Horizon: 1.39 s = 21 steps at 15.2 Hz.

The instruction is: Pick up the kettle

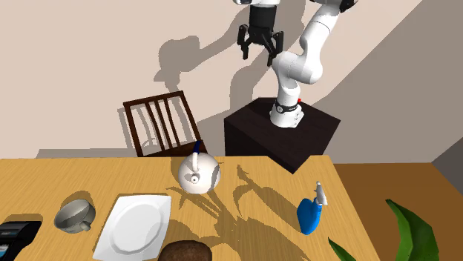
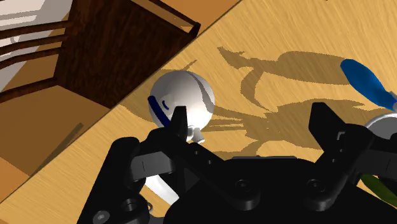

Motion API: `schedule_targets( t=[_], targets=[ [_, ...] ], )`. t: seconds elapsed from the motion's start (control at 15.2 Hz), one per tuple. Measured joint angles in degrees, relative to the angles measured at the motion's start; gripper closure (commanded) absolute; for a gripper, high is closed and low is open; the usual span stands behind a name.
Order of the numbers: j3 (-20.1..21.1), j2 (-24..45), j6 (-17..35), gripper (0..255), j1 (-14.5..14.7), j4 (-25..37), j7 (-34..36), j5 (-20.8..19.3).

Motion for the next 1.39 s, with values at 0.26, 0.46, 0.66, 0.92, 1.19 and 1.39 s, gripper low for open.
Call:
schedule_targets(
  t=[0.26,0.46,0.66,0.92,1.19,1.39],
  targets=[
    [-1.21,1.36,4.09,0,0.33,-2.27,-2.72,-0.44],
    [-2.99,3.93,10.08,0,0.75,-5.08,-6.62,-0.97],
    [-4.57,7.44,17.04,0,1.36,-7.84,-10.43,-1.12],
    [-6.87,13.20,25.25,0,2.20,-9.40,-15.92,-0.97],
    [-9.19,20.73,33.77,0,3.35,-9.59,-21.87,0.13],
    [-10.49,27.06,39.50,0,4.57,-8.48,-26.32,1.86]
  ],
)
